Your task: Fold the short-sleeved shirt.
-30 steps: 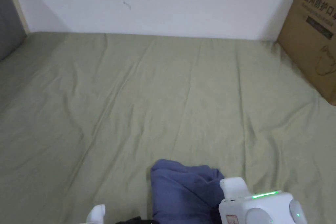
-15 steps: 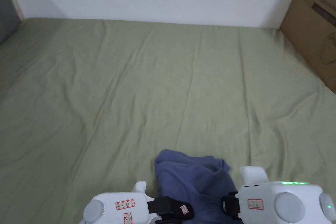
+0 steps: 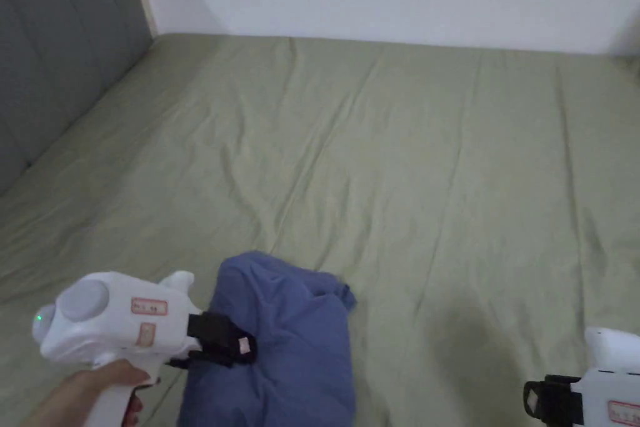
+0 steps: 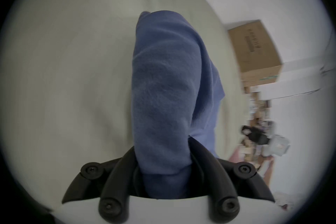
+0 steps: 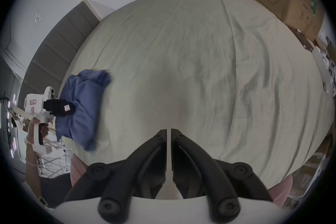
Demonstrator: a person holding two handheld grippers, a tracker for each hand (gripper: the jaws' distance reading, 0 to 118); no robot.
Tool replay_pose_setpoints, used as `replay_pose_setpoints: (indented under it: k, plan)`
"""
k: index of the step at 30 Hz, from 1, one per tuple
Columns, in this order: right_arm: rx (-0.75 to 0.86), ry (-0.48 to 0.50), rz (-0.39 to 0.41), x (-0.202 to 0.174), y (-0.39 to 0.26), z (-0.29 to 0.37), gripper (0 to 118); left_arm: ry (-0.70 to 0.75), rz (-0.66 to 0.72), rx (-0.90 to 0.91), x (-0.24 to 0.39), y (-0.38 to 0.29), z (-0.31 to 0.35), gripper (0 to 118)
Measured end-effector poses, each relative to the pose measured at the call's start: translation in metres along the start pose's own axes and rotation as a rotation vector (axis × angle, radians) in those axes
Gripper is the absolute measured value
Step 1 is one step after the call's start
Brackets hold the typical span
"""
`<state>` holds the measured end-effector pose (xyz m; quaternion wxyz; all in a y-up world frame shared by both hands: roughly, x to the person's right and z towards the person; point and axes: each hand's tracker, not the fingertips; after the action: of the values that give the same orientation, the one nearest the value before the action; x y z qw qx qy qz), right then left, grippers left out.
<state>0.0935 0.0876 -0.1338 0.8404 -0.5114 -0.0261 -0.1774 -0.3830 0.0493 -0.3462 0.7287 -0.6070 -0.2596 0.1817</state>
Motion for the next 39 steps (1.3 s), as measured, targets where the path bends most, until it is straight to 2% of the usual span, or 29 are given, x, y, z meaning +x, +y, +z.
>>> replay_pose_setpoints:
  k: [2, 4, 7, 9, 11, 12, 15, 16, 18, 21, 22, 23, 24, 25, 27, 31, 35, 39]
  plan:
    - [-0.016, 0.012, -0.028, 0.001, -0.005, -0.003, 5, 0.154, -0.050, -0.009, -0.015, 0.019, 0.032, 15]
    - [-0.031, 0.005, -0.020, 0.000, -0.009, -0.006, 5, 0.308, -0.081, -0.018, -0.032, 0.035, 0.059, 15]
    - [-0.052, -0.028, -0.013, -0.001, -0.014, -0.008, 5, 0.663, -0.164, -0.034, -0.046, 0.053, 0.080, 15]
    - [-0.050, 0.021, -0.092, 0.003, -0.014, -0.005, 5, 0.818, -0.184, -0.037, -0.058, 0.061, 0.087, 15]
    - [-0.044, 0.096, -0.154, 0.007, -0.013, -0.004, 5, 0.876, -0.161, -0.001, -0.069, 0.064, 0.091, 18]
    - [-0.045, 0.093, -0.159, 0.008, -0.012, -0.003, 5, 0.879, -0.150, 0.015, -0.072, 0.064, 0.093, 36]
    - [-0.043, 0.010, -0.090, 0.002, -0.010, -0.003, 5, 0.909, -0.128, 0.041, -0.074, 0.061, 0.095, 110]
    - [-0.041, -0.001, -0.073, 0.001, -0.008, -0.002, 5, 0.904, -0.127, 0.057, -0.070, 0.059, 0.098, 111]
    - [-0.041, 0.009, -0.075, -0.001, -0.008, 0.001, 5, 0.914, -0.122, 0.096, -0.062, 0.059, 0.104, 109]
    - [-0.025, 0.106, -0.122, 0.000, -0.008, 0.007, 5, 0.940, -0.151, 0.104, -0.045, 0.059, 0.111, 107]
    - [-0.019, 0.120, -0.128, 0.000, -0.008, 0.009, 5, 0.927, -0.162, 0.098, -0.036, 0.059, 0.113, 98]
    - [-0.015, 0.114, -0.120, -0.001, -0.009, 0.011, 5, 0.892, -0.171, 0.096, -0.025, 0.056, 0.114, 74]
    - [-0.008, 0.106, -0.110, -0.003, -0.009, 0.014, 5, 0.841, -0.189, 0.099, -0.014, 0.052, 0.114, 27]
    - [0.004, 0.097, -0.093, -0.004, -0.010, 0.016, 5, 0.800, -0.205, 0.120, -0.001, 0.045, 0.113, 1]
    - [0.009, 0.097, -0.084, -0.004, -0.012, 0.022, 5, 0.752, -0.242, 0.159, 0.023, 0.029, 0.108, 1]
    - [0.050, 0.157, -0.126, 0.003, -0.018, 0.037, 5, 0.620, -0.354, 0.240, 0.086, -0.017, 0.097, 1]
    - [0.105, 0.130, -0.103, 0.006, -0.026, 0.056, 5, 0.505, -0.382, 0.396, 0.145, -0.061, 0.092, 1]
    - [0.233, 0.105, -0.076, 0.005, -0.034, 0.088, 5, 0.417, -0.374, 0.554, 0.200, -0.109, 0.086, 1]
